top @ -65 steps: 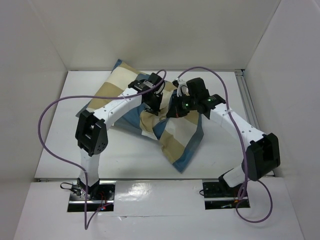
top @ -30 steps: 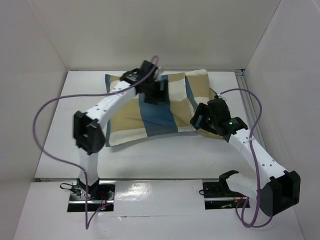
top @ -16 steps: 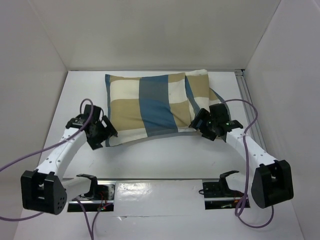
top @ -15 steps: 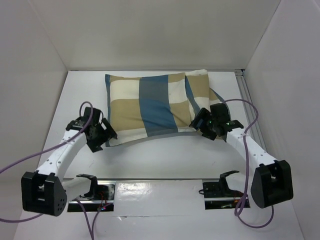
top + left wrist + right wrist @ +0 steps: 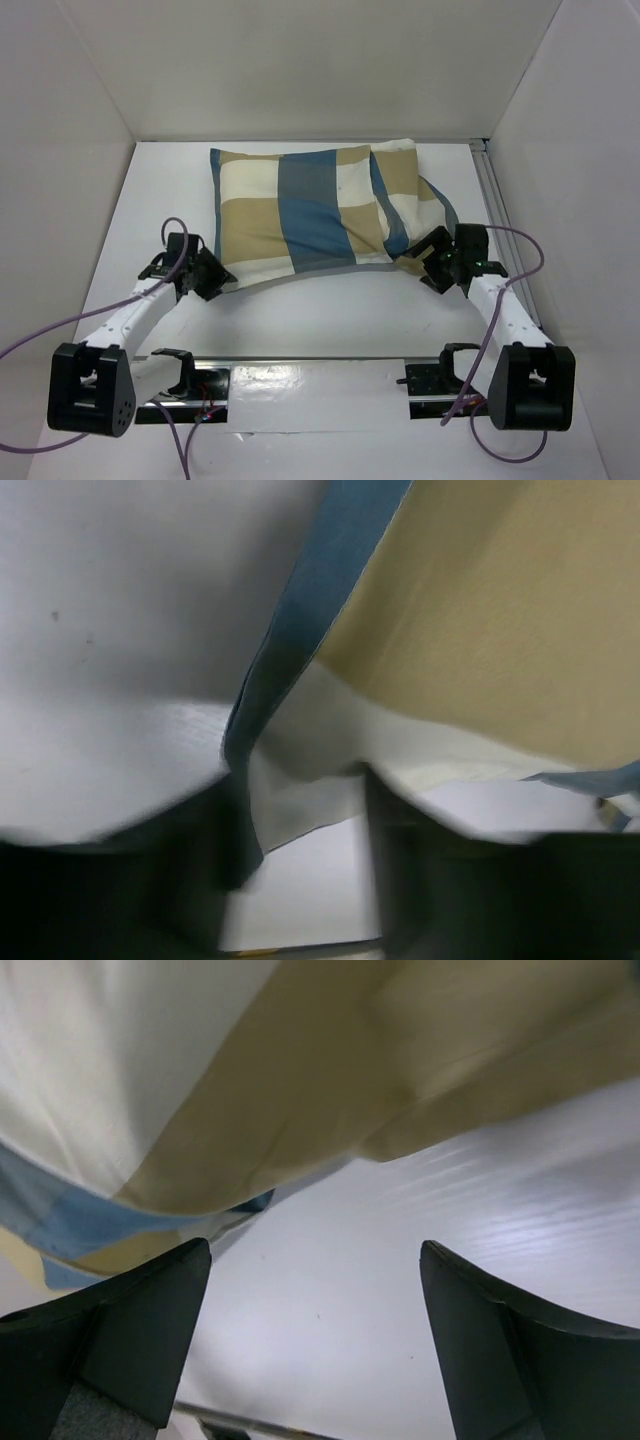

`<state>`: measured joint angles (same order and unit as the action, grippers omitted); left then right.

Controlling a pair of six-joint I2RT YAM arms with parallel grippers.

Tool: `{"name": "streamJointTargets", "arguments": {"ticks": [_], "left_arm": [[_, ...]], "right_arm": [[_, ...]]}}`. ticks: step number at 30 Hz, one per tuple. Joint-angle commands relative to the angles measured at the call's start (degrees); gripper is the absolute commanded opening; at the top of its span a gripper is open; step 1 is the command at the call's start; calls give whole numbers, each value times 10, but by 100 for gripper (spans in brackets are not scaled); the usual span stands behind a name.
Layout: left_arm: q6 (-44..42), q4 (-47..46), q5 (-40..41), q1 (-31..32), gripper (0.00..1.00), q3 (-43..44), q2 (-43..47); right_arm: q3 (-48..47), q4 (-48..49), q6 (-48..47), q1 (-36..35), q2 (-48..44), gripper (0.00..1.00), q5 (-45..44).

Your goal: Put the pillow into the pillowcase

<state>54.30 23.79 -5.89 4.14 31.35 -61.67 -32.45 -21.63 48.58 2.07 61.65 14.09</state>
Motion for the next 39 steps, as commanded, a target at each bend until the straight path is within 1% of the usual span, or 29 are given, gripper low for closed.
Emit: {"name": "streamJointTargets", "arguments": {"ticks": [1, 2, 3, 4, 5, 9, 11, 13, 16, 19, 22, 24, 25, 27, 28, 29, 31, 32, 33, 35, 39], "left_arm": [[-1, -86, -6, -5, 38, 19, -40], [-1, -77, 7, -10, 13, 28, -48], [-1, -62, 16, -19, 0, 49, -54], [11, -46, 25, -25, 0, 59, -54], [19, -20, 52, -32, 0, 67, -47], [34, -13, 70, -76, 0, 85, 9], [28, 5, 83, -88, 0, 113, 9], [23, 12, 84, -88, 0, 142, -12], [23, 12, 69, -93, 0, 148, -22], [17, 6, 69, -93, 0, 148, -22], [12, 6, 64, -93, 0, 153, -22], [12, 0, 64, -93, 0, 158, -27], [12, 0, 64, -93, 0, 158, -28], [12, 0, 64, -93, 0, 165, -28], [6, 0, 59, -93, 0, 165, -33], [6, 0, 59, -93, 0, 170, -33], [6, 0, 59, -93, 0, 175, -33], [6, 0, 59, -93, 0, 182, -33], [6, 0, 59, -98, 0, 182, -33], [6, 0, 59, -99, 0, 189, -33], [-4, 6, 54, -115, 0, 216, -33]], "right_arm": [[13, 9, 46, 41, -36, 93, -24], [13, 9, 51, 41, -36, 93, -34], [13, 9, 56, 47, -29, 93, -42], [13, 9, 68, 47, -20, 93, -49], [19, 16, 73, 55, -14, 93, -55], [34, 28, 102, 73, 8, 93, -55], [52, 33, 121, 80, 14, 93, -60], [70, 40, 140, 86, 19, 93, -60], [88, 62, 164, 86, 36, 93, -44], [118, 73, 195, 86, 41, 90, -44], [145, 121, 223, 86, 41, 89, -57], [164, 171, 252, 86, 48, 84, -67], [165, 190, 265, 86, 63, 77, -74], [165, 221, 265, 86, 79, 67, -95], [154, 222, 265, 86, 86, 55, -106], [130, 212, 258, 86, 98, 28, -117], [112, 206, 251, 86, 103, 11, -126], [104, 200, 251, 86, 109, 5, -134], [93, 200, 246, 86, 109, 0, -134], [87, 192, 245, 86, 95, 0, -148], [29, 153, 210, 86, 40, 0, -206]]}}
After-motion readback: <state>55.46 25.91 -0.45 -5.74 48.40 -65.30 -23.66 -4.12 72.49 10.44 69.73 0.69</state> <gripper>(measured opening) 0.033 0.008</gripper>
